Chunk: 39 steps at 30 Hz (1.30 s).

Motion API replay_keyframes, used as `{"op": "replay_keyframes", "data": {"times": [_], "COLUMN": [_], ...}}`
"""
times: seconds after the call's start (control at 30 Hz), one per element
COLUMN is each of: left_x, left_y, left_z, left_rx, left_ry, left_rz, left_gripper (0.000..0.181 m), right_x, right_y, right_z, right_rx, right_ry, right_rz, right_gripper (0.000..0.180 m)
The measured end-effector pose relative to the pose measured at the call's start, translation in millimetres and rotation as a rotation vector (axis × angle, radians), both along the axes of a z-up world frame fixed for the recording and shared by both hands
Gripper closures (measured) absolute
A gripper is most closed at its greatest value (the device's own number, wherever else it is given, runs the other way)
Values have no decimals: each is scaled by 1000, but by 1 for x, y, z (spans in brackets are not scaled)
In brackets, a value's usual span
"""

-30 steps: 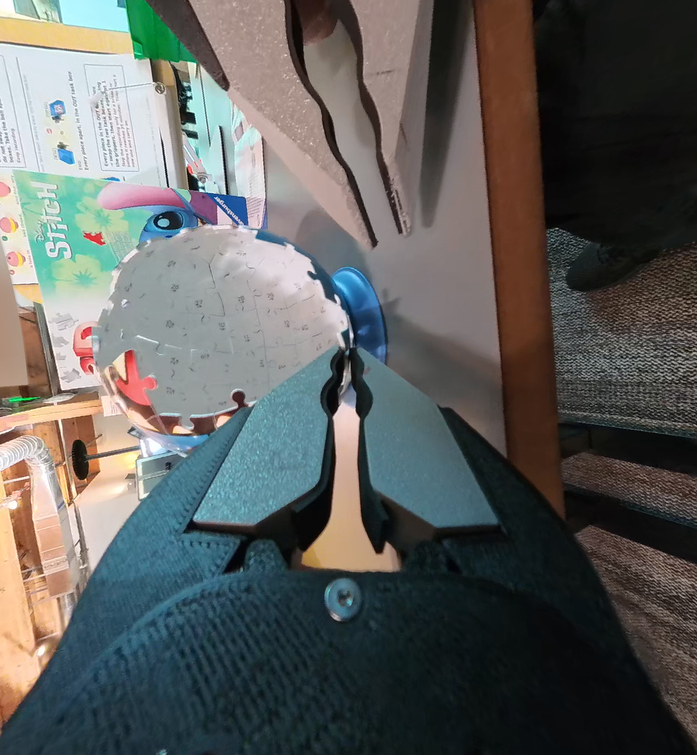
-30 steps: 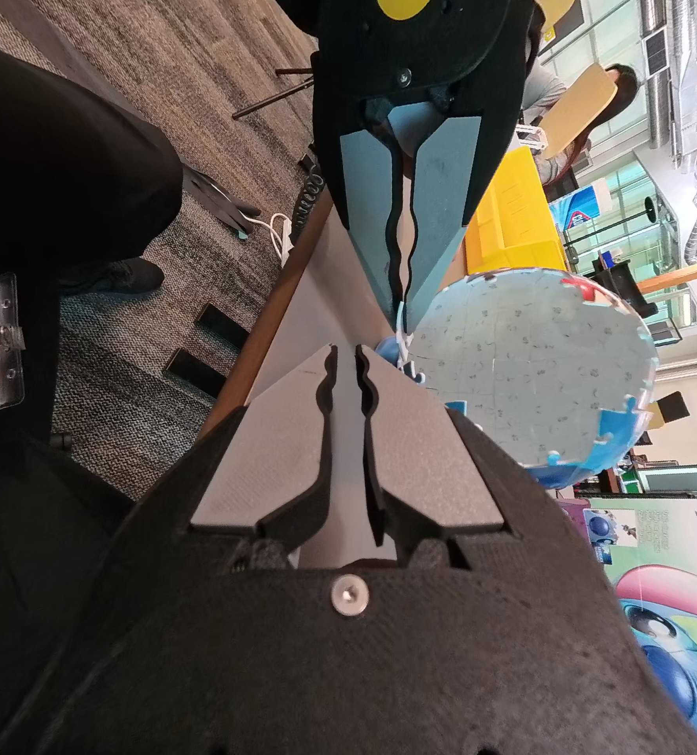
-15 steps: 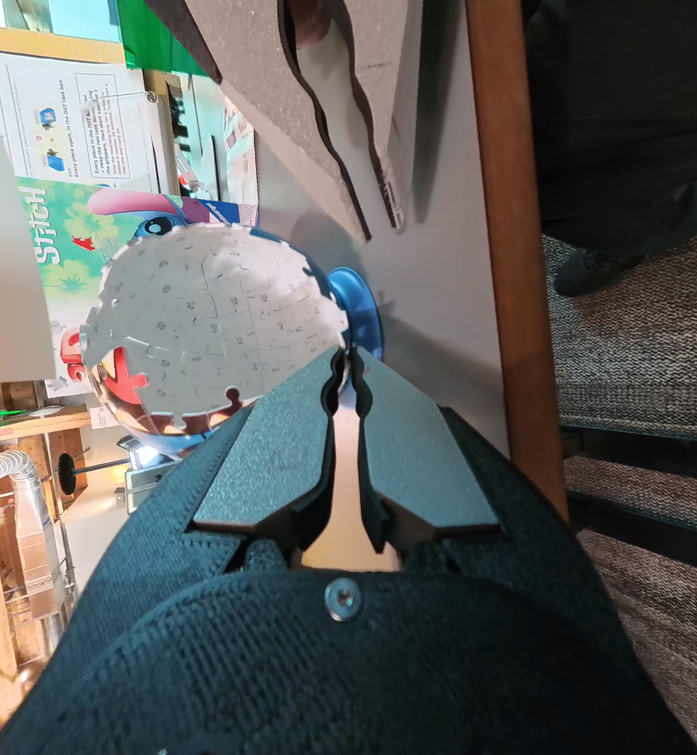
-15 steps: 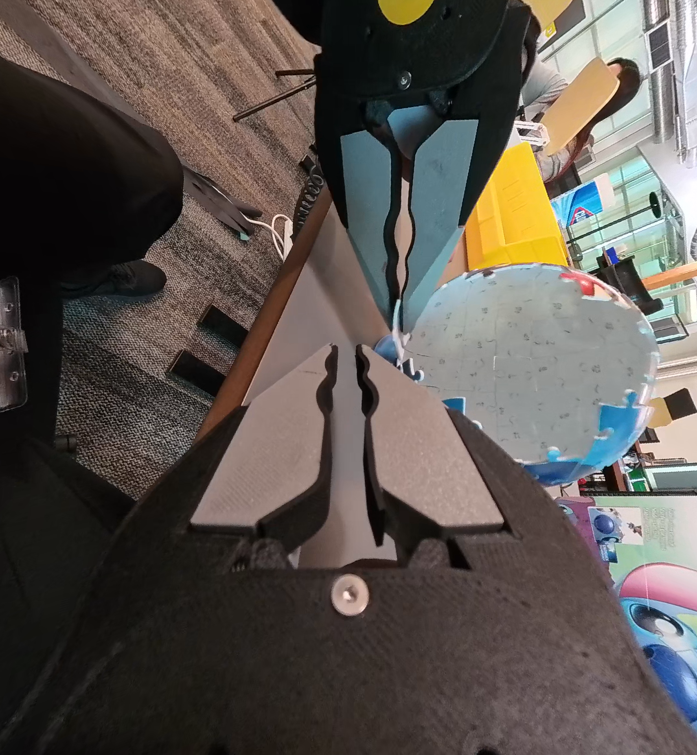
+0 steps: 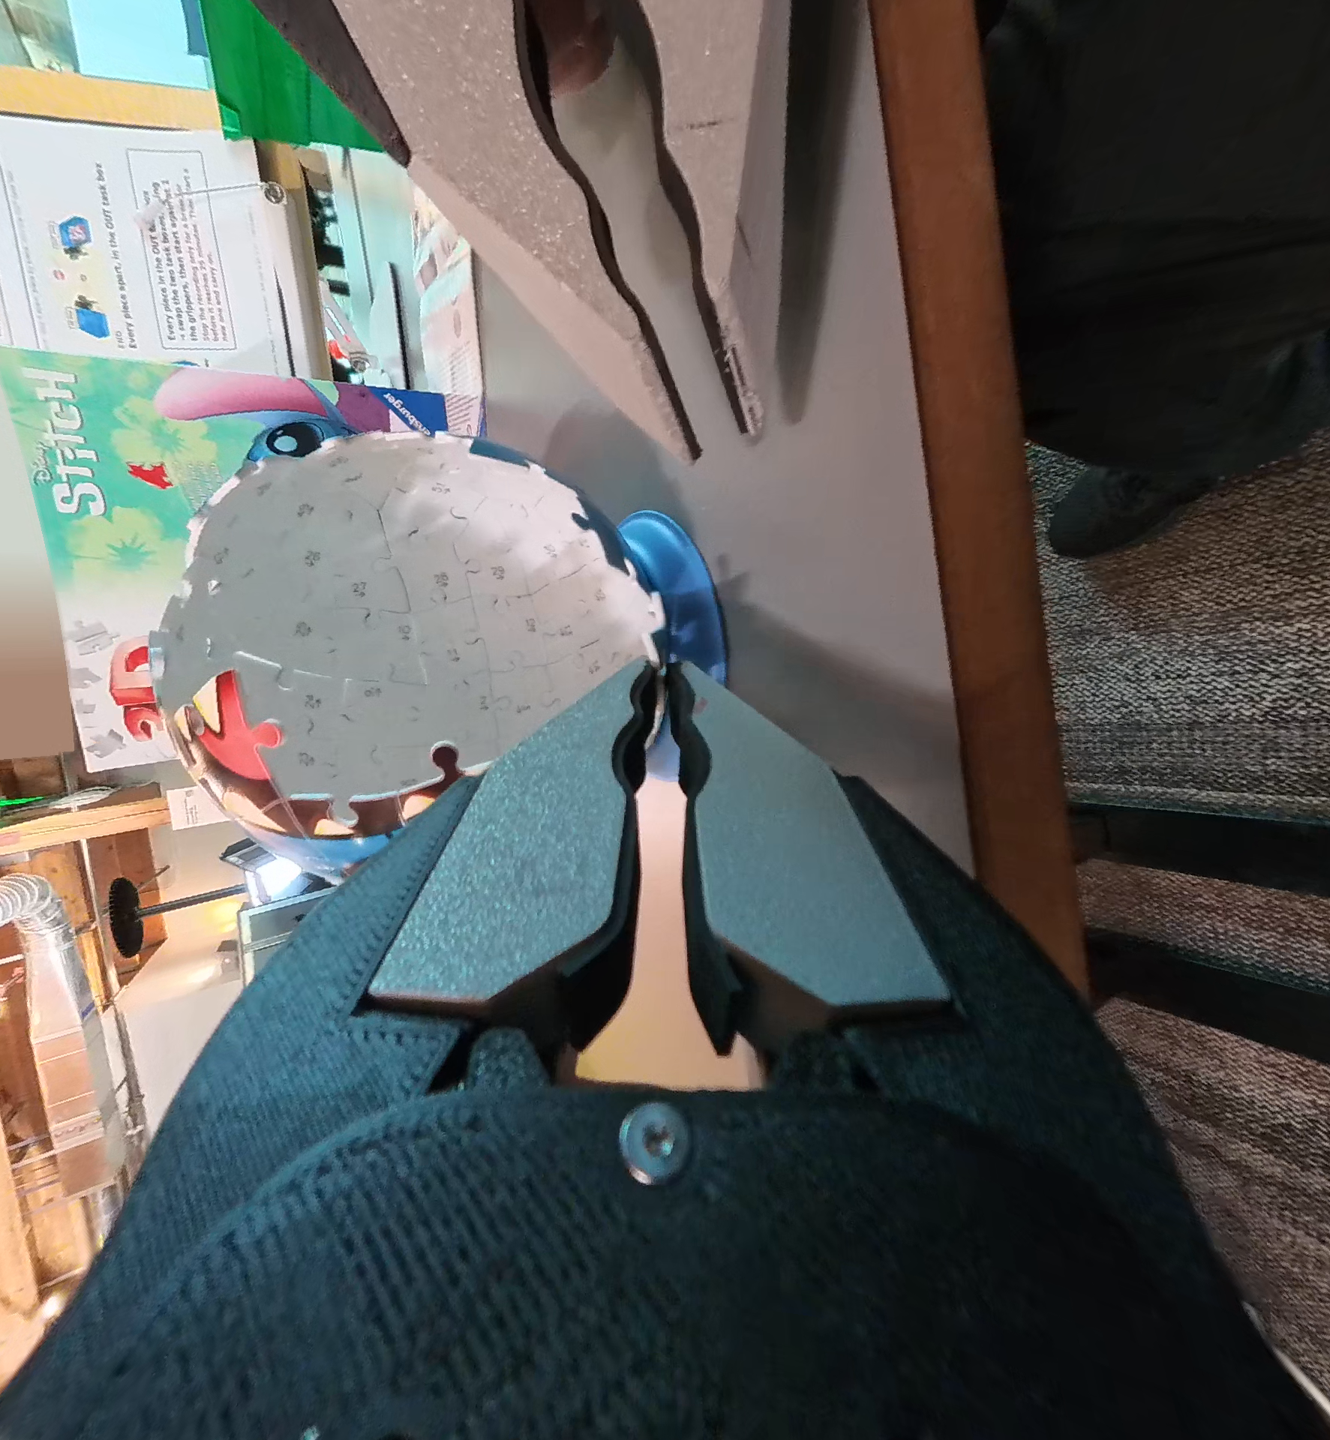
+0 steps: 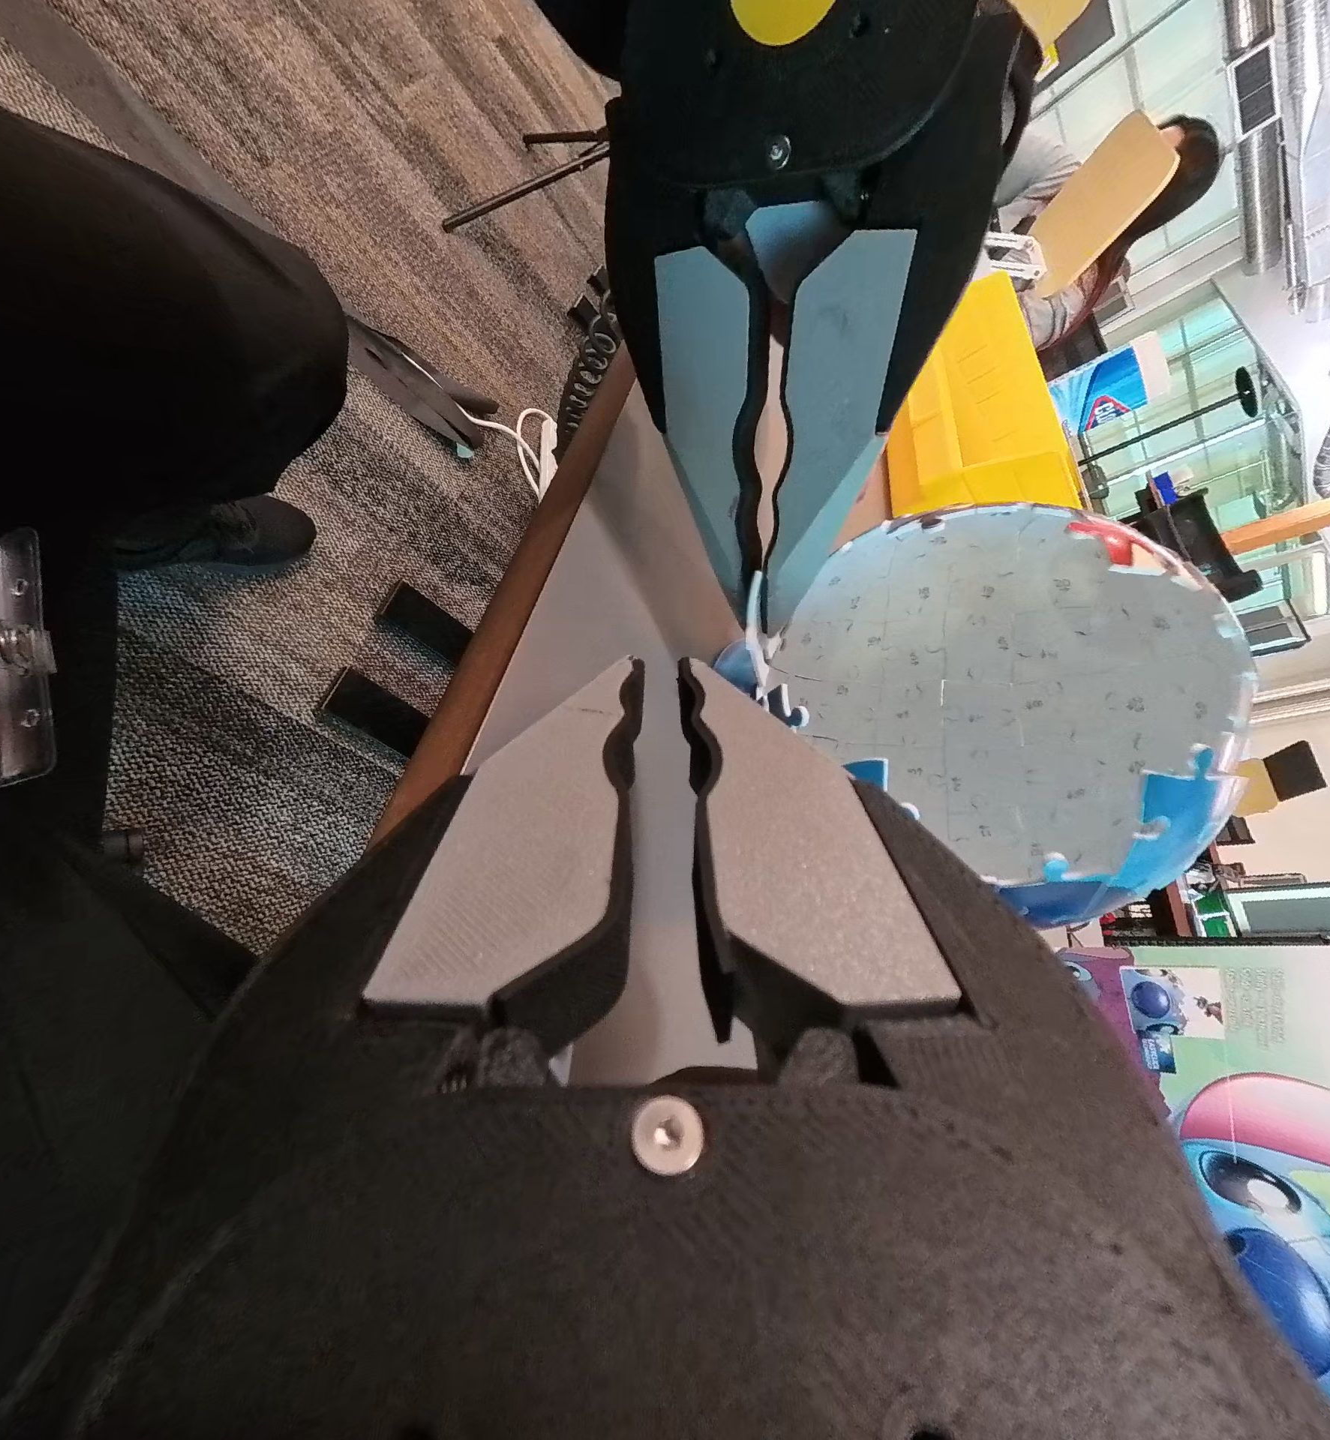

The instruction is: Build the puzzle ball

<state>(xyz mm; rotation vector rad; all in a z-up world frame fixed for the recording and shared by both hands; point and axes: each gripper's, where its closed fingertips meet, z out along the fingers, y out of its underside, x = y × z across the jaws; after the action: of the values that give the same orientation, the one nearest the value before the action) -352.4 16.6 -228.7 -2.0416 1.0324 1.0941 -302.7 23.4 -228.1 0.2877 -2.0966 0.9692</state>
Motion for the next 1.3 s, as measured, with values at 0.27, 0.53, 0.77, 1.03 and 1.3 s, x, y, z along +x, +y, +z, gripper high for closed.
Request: {"op": "replay_keyframes", "data": {"times": [0.27, 0.53, 0.77, 1.03, 1.3], "left_x": [0, -2, -2, -2, 0], "left_y": [-2, -3, -2, -2, -4], "left_z": [1, 1, 0, 0, -2], "left_rx": [-2, -7, -12, -16, -25], "left_ry": [2, -3, -5, -5, 7], "left_rz": [9, 12, 8, 3, 14], "left_gripper": [180, 180, 180, 180, 180], "right_x": [0, 1, 0, 0, 0], "right_y": [0, 0, 0, 0, 0], "right_z": [-1, 0, 0, 0, 0], "right_rx": [7, 4, 2, 2, 1], "right_ry": [8, 6, 2, 1, 3], "right_rz": [0, 2, 3, 4, 3], "right_gripper": [174, 174, 174, 174, 174]}}
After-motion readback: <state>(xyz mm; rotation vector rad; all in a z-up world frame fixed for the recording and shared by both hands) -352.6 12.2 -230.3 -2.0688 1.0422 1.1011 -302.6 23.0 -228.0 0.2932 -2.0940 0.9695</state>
